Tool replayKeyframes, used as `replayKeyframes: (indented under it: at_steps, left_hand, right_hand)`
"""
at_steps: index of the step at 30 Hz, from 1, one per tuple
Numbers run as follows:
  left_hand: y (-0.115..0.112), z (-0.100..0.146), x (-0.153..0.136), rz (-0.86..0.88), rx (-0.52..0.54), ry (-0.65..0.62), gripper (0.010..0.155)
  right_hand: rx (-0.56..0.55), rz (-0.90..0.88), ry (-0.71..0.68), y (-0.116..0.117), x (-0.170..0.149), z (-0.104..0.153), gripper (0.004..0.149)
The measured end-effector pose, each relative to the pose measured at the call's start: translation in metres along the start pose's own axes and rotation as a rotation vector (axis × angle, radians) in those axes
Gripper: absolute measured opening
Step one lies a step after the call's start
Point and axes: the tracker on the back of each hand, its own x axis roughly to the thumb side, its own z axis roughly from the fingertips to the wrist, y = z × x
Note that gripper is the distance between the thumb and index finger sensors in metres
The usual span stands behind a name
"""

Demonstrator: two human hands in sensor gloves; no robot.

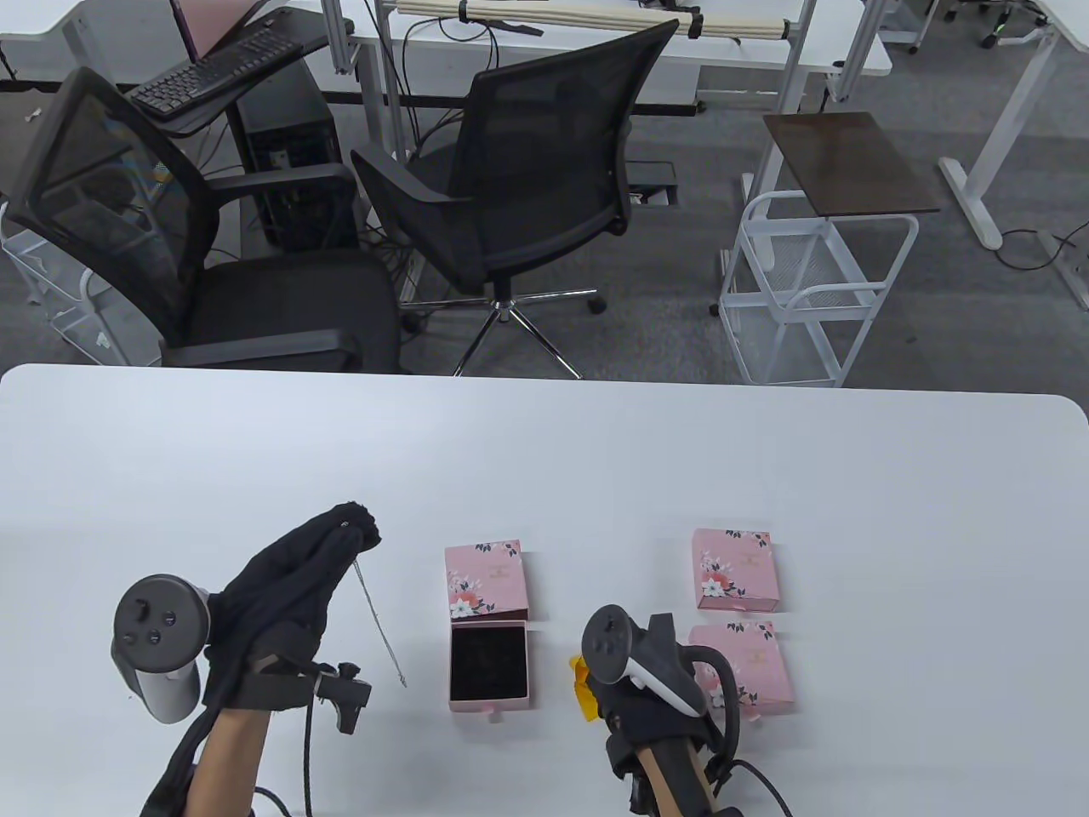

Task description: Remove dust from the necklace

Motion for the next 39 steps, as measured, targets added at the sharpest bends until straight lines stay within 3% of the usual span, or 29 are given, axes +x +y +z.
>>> replayKeyframes:
  at_steps: [5, 9, 14, 21, 33, 39]
  left_hand:
    - [-0.002, 0.000, 0.000, 0.000, -0.006, -0.001, 0.038]
    - [-0.003, 0.000, 0.000, 0.000, -0.011, 0.001, 0.038]
    - [-0.003, 0.000, -0.001, -0.003, -0.012, 0.005, 0.038]
    - [-0.004, 0.000, -0.001, -0.008, -0.012, 0.004, 0.038]
    - [-0.010, 0.000, -0.001, -0.022, -0.045, 0.007, 0.038]
    - [-0.015, 0.000, -0.002, -0.024, -0.068, 0.015, 0.038]
  right_hand:
    - [-0.008, 0.122, 0.030, 0.015, 0.012, -0.015, 0.058]
    - [-0.085, 0.248, 0.045, 0.020, 0.019, -0.018, 0.057]
    - [-0.166, 0.201, 0.035, 0.021, 0.015, -0.018, 0.048]
    - [-0.180, -0.011, 0.020, 0.012, 0.002, -0.011, 0.047]
    - [-0.548, -0.529, -0.203, -0.066, 0.018, 0.039, 0.049]
    - [-0.637, -0.738, -0.376, -0.086, 0.049, 0.057, 0.049]
